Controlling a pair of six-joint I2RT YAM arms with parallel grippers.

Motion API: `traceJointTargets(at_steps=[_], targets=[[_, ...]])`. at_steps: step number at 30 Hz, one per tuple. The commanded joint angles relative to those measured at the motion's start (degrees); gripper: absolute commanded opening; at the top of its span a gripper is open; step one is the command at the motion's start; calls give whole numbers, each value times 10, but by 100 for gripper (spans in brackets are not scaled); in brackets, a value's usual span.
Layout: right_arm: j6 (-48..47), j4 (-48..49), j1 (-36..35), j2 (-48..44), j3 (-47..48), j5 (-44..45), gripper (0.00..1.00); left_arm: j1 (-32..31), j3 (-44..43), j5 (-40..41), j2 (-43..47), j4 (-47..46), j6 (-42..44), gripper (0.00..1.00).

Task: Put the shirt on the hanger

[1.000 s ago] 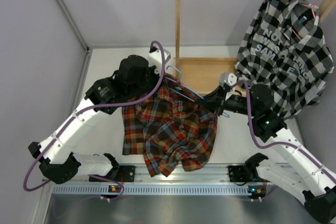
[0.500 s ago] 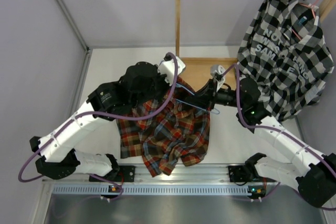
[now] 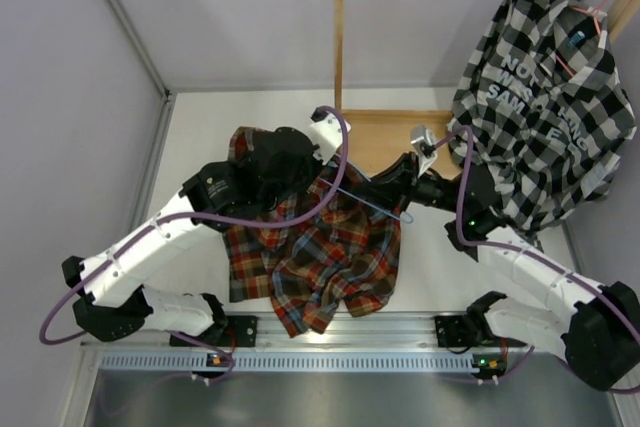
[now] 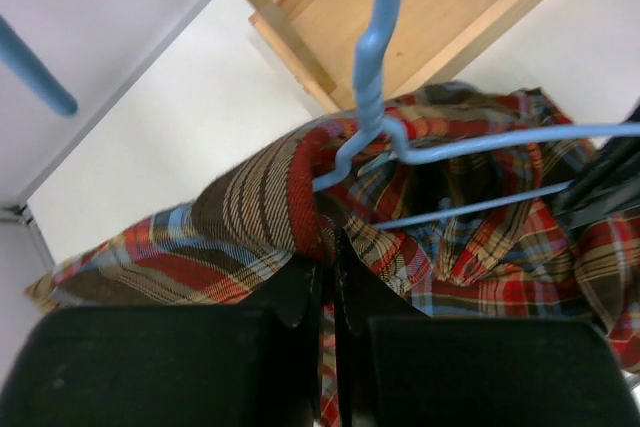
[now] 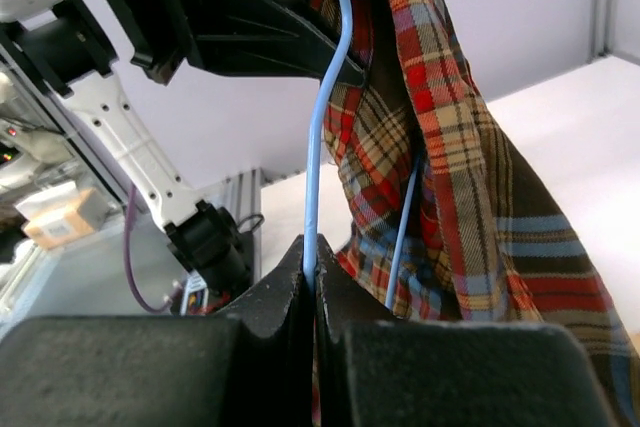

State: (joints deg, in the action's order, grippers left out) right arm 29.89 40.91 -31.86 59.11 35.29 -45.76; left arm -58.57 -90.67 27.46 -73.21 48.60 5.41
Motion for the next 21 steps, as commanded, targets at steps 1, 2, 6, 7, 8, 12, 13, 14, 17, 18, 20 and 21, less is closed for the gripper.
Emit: traceJointTargets(at_steps=[1, 2, 6, 7, 8, 12, 13, 14, 17, 18, 20, 21], targets=[[82, 231, -8, 37, -3, 1, 0, -2, -57, -57, -8, -19, -4, 0], [93, 254, -7, 45, -4, 1, 0, -2, -63, -70, -10, -18, 1, 0], [144, 346, -7, 79, -3, 0, 0, -2, -71, -98, -10, -18, 40, 14], [146, 350, -7, 82, -1, 0, 0, -2, -69, -105, -4, -19, 45, 18], [147, 349, -7, 83, 0, -2, 0, -2, -65, -108, -1, -19, 54, 22], [114, 307, -7, 66, 8, 2, 0, -2, -50, -64, 25, -39, 70, 83], [106, 284, -7, 62, 8, 7, 0, -1, -44, -56, 38, -48, 72, 98], [100, 273, -8, 58, 9, 14, 0, -2, -40, -50, 46, -57, 79, 98], [86, 256, -7, 54, 10, 20, 0, -1, -17, -8, 78, -107, 93, 98], [88, 258, -6, 54, 10, 21, 0, 3, 6, 14, 96, -131, 99, 98], [92, 262, -4, 56, 9, 21, 0, 30, 30, 49, 115, -214, 118, 98], [94, 267, -5, 58, 8, 21, 0, 47, 42, 31, 127, -232, 123, 98]])
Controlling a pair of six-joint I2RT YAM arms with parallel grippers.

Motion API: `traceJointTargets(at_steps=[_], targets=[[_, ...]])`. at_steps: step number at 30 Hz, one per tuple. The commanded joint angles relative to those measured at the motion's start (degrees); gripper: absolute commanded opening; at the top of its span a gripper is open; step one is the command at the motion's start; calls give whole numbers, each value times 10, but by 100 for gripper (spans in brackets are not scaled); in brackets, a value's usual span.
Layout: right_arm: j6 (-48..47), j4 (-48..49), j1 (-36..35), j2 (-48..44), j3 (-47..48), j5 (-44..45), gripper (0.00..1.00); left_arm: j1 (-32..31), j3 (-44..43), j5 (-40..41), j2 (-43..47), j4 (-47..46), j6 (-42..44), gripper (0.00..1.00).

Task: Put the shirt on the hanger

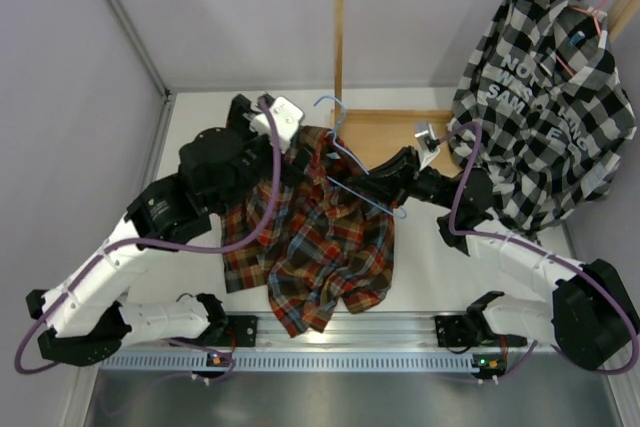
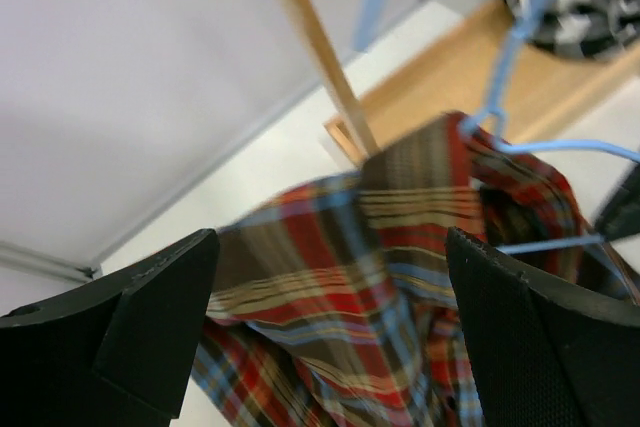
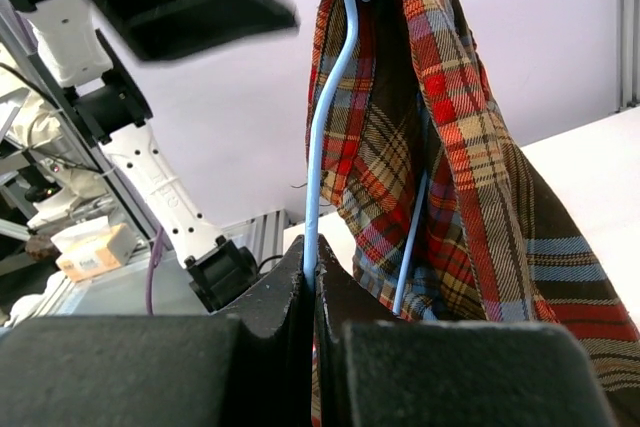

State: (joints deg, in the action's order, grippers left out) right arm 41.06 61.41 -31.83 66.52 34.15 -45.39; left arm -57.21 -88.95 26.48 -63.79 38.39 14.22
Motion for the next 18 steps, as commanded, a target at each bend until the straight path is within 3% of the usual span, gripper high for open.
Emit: traceJointTargets(at_steps=[1, 4, 5, 7, 14, 18], targets=[[-14, 71, -4, -15, 19, 16, 0, 52, 26, -10, 37, -152, 38, 98], [-4, 80, -3, -13, 18, 16, 0, 165, 5, -163, 31, -135, 41, 98], [0, 82, -2, -15, 17, 15, 0, 202, 2, -263, 29, -123, 63, 98], [1, 79, -1, -17, 17, 14, 0, 221, 20, -365, 32, -119, 122, 98], [-14, 34, 10, -35, 19, -2, 0, 246, 27, -585, 15, -107, 179, 98], [-16, 35, 14, -45, 14, -20, 0, 257, 19, -627, -12, -106, 166, 96]])
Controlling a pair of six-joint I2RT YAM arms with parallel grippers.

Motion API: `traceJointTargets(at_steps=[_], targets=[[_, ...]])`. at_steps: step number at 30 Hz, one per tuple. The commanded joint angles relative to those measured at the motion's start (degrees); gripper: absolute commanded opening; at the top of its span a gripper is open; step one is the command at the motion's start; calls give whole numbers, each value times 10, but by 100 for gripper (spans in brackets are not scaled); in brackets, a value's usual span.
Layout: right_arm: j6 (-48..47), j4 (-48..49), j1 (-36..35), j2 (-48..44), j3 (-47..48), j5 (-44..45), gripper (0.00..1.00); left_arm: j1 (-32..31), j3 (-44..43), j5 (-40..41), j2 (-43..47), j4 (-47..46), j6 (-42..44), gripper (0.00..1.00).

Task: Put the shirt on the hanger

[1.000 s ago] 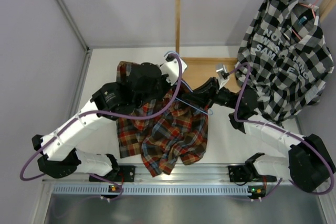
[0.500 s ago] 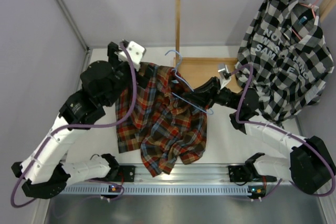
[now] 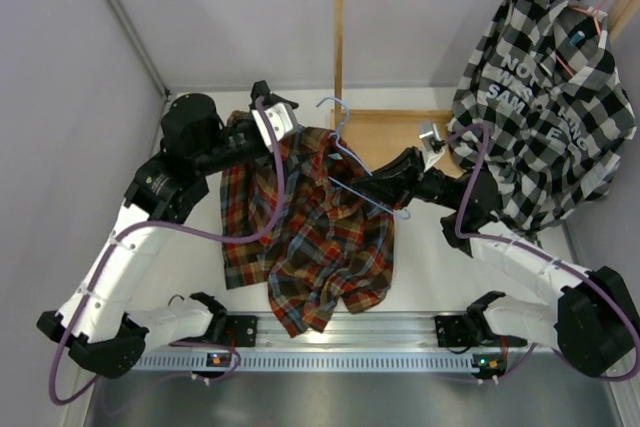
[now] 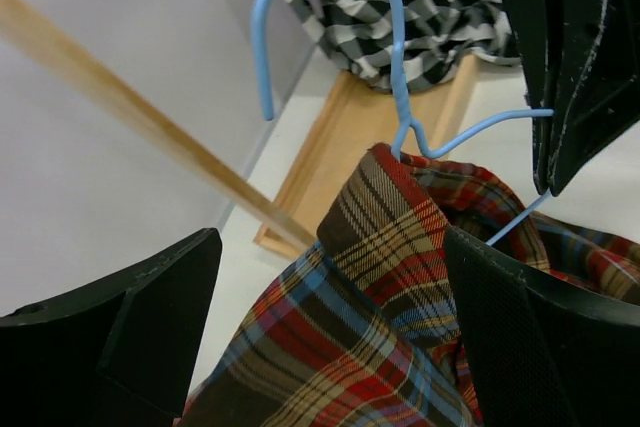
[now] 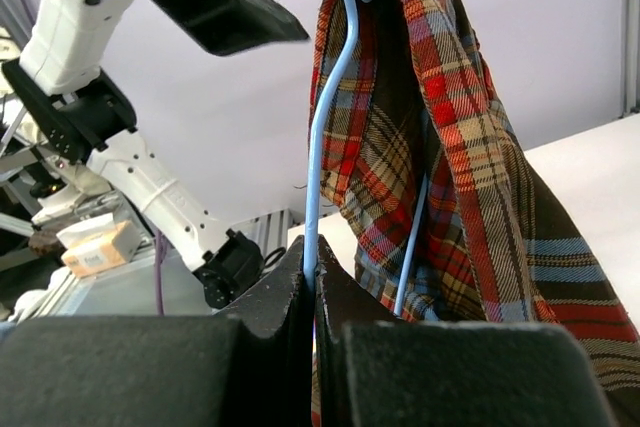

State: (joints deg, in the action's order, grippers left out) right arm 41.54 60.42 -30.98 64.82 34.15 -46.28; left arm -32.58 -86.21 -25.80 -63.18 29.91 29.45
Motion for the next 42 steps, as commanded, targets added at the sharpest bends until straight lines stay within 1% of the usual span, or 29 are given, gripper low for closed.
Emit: traceJointTargets(at_steps=[1, 3, 4, 5, 9, 12, 14, 17, 19, 20, 23, 26, 28, 29, 33, 37, 38, 39, 40, 41, 42], targets=[[-23, 46, 7, -30, 11, -18, 0, 13, -9, -109, -23, -22, 10, 95], [-27, 44, 9, -37, 7, -22, 0, 23, -13, -119, -35, -21, 7, 92], [-27, 44, 10, -39, 7, -28, 0, 25, -14, -118, -38, -21, 6, 86], [-28, 44, 11, -41, 7, -31, 0, 31, -16, -117, -41, -21, 5, 84], [-26, 42, 13, -42, 6, -51, 0, 37, -24, -117, -51, -18, 3, 81], [-28, 44, 13, -46, 0, -57, 0, 37, -37, -137, -64, 13, 7, 75], [-28, 44, 14, -47, 0, -62, 0, 37, -46, -158, -77, 47, 10, 75], [-27, 40, 15, -47, 5, -79, 0, 37, -48, -188, -83, 77, 13, 67], [-27, 36, 15, -49, 8, -94, 0, 37, -47, -206, -80, 87, 17, 51], [-26, 34, 15, -52, 9, -99, 0, 37, -46, -212, -78, 89, 17, 46], [-27, 31, 15, -61, 9, -116, 0, 37, -45, -225, -77, 104, 15, 38], [-35, 18, 15, -68, 10, -125, 0, 37, -45, -244, -77, 117, 13, 34], [-44, 1, 15, -70, 11, -123, 0, 37, -46, -265, -77, 125, 10, 20], [-48, -7, 15, -73, 12, -123, 0, 37, -45, -270, -75, 126, 5, 0], [-66, -41, 17, -84, 14, -115, 0, 37, -42, -297, -69, 138, 2, 0], [-105, -92, 17, -99, 18, -96, 0, 37, -26, -316, -52, 140, 12, 0], [-112, -104, 18, -106, 18, -91, 8, 37, -21, -298, -49, 139, 12, 0], [-119, -138, 17, -110, 18, -83, 21, 37, -21, -282, -48, 140, 9, 0], [-142, -165, 19, -115, 20, -62, 38, 37, -21, -265, -48, 139, 6, 0], [-159, -200, 20, -129, 22, -47, 65, 37, -19, -226, -44, 139, 3, 0], [-175, -279, 22, -137, 24, -30, 76, 37, -13, -204, -41, 120, -18, 0]])
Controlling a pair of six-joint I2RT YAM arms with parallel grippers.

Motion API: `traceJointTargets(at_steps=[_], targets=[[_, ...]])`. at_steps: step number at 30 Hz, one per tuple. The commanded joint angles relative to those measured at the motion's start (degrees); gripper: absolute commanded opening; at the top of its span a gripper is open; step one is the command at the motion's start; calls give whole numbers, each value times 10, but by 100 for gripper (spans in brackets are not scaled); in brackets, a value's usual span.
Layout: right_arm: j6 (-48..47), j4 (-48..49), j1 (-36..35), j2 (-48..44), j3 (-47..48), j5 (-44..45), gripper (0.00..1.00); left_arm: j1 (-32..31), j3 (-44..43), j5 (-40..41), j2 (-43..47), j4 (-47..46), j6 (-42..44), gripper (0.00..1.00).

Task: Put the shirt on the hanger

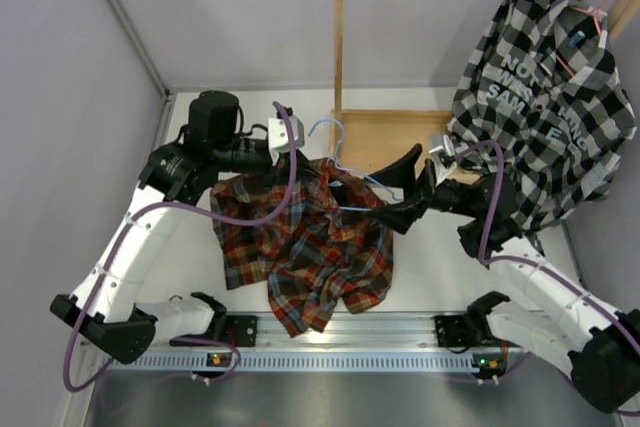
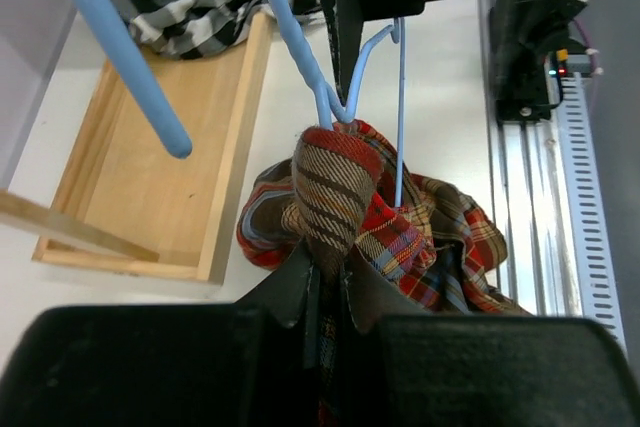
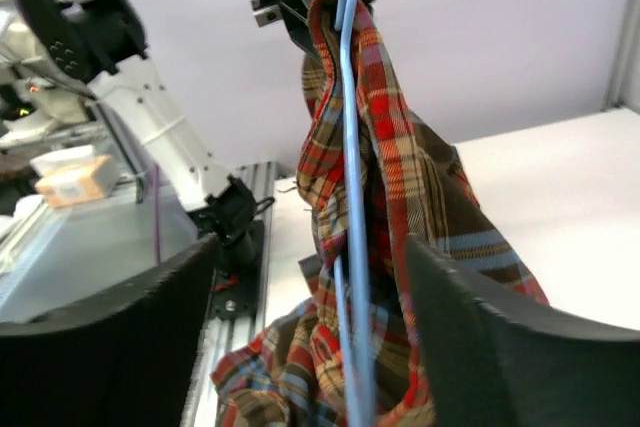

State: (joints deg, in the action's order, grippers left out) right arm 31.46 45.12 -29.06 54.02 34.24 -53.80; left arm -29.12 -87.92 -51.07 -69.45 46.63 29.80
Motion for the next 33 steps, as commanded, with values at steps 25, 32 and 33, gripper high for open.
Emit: traceJointTargets(at_steps=[25, 32, 33], targets=[[103, -151, -64, -13, -77, 323, 65, 2, 208, 328, 173, -268, -294, 0], [79, -151, -144, 21, -60, 408, 62, 1, 239, 331, 189, -289, -292, 0], [76, -153, -164, 21, -59, 425, 61, 1, 238, 328, 188, -289, -294, 0]])
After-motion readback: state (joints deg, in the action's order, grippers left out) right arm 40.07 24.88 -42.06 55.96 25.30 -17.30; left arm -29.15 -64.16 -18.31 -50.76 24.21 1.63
